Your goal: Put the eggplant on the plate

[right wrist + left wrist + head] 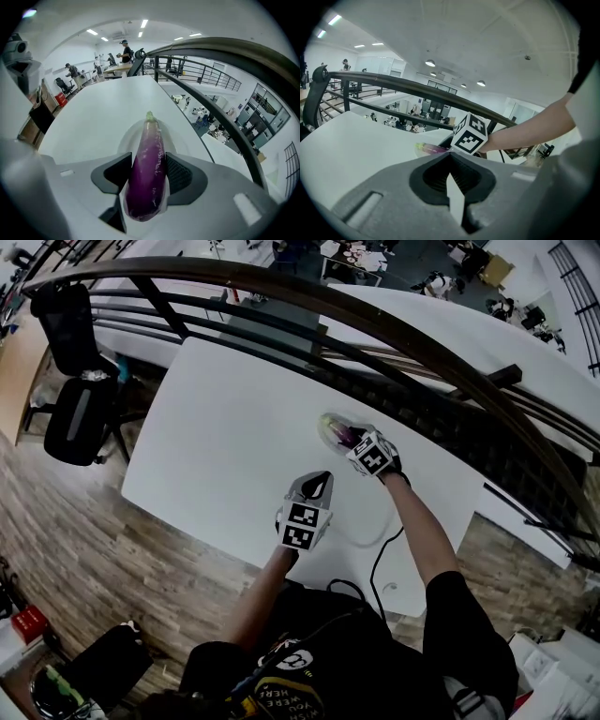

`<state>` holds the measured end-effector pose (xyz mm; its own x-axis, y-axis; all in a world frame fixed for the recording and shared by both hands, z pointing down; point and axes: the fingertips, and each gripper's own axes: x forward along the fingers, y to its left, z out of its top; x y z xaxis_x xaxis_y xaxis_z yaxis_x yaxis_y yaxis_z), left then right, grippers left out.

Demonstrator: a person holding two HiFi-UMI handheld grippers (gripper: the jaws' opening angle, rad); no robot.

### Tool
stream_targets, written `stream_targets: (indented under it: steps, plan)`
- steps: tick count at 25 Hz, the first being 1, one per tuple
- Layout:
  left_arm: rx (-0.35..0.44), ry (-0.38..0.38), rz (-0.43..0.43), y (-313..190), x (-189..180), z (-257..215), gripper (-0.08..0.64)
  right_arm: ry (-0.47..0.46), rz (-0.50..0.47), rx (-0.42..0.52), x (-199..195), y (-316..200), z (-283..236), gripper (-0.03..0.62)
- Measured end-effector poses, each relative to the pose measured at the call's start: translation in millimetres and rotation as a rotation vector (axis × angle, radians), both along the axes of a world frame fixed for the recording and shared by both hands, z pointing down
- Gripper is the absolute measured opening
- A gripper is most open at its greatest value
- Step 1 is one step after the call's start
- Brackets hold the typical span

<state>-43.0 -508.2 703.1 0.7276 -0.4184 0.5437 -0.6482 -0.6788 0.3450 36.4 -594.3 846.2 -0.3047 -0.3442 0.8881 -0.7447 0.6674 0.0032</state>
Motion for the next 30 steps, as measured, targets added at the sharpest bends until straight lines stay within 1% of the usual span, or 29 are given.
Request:
stream_targets:
  steps: [3,6,9,11,13,16,19,22,25,27,29,30]
  plan:
    - [-0.008,0.000,0.002,5,0,1,0.005,0.024,-0.025,-0.010,-1,0,2,0.227]
    - [-0.012,0.003,-0.003,9,-4,-2,0.005,0.041,-0.026,-0.001,2,2,-2,0.229]
    - [-0.011,-0.005,-0.011,13,-11,-4,0.005,0.022,0.008,0.025,7,8,-12,0.232]
    - [-0.011,-0.010,-0.018,14,-16,-5,0.005,-0.002,0.038,0.058,9,10,-22,0.249]
    - [-0.006,-0.009,-0.024,18,-19,-9,0.005,-0.038,0.080,0.096,12,15,-35,0.250]
    - [0.010,-0.003,-0.030,31,-21,-21,0.005,-0.123,0.168,0.158,17,39,-69,0.238]
    - [0.048,0.002,-0.037,47,-23,-45,0.005,-0.268,0.271,0.261,17,75,-128,0.233]
    - [0.116,0.030,-0.041,65,-19,-79,0.005,-0.415,0.362,0.383,16,120,-199,0.210]
    - [0.183,0.048,-0.029,87,-11,-109,0.005,-0.530,0.449,0.480,18,167,-253,0.161]
    - [0.218,0.064,-0.020,104,-2,-128,0.005,-0.603,0.501,0.536,22,197,-285,0.107]
    - [0.249,0.090,-0.017,122,8,-149,0.005,-0.645,0.547,0.595,31,225,-312,0.059]
    - [0.263,0.101,-0.015,132,14,-158,0.005,-0.647,0.567,0.624,37,238,-323,0.033]
